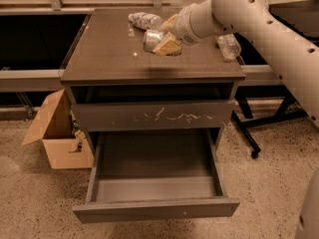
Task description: Pick 7up can from middle drawer and place on counter
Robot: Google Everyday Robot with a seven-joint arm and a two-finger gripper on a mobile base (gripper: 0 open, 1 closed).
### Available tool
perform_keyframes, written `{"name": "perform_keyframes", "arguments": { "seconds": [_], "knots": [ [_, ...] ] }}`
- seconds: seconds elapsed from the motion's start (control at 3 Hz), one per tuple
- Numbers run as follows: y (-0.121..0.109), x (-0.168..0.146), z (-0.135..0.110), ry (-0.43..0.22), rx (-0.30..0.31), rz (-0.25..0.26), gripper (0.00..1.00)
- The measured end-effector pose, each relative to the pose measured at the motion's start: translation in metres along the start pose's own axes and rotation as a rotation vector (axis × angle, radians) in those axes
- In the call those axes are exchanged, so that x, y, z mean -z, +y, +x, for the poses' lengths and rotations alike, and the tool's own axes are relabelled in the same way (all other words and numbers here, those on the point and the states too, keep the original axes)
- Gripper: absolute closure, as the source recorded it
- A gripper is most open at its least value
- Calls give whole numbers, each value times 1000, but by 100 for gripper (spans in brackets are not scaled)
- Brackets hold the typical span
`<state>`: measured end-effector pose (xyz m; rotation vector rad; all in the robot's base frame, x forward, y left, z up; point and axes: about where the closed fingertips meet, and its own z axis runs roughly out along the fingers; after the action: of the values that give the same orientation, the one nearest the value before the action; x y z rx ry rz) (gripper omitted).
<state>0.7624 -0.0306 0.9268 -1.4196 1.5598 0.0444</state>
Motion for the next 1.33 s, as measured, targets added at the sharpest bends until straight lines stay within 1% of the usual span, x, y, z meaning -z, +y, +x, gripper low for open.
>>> {"name": "perform_keyframes", "arguments": {
  "seconds": [0.33,0.67,1.0,1.33],
  "knots": [
    [-15,-12,19,13,-58,4,82],
    [-25,-19,33,24,-99,5,59],
    [-31,-24,46,36,-138,2,35],
    [-34,-25,54,41,-162,1,12]
  ]
}}
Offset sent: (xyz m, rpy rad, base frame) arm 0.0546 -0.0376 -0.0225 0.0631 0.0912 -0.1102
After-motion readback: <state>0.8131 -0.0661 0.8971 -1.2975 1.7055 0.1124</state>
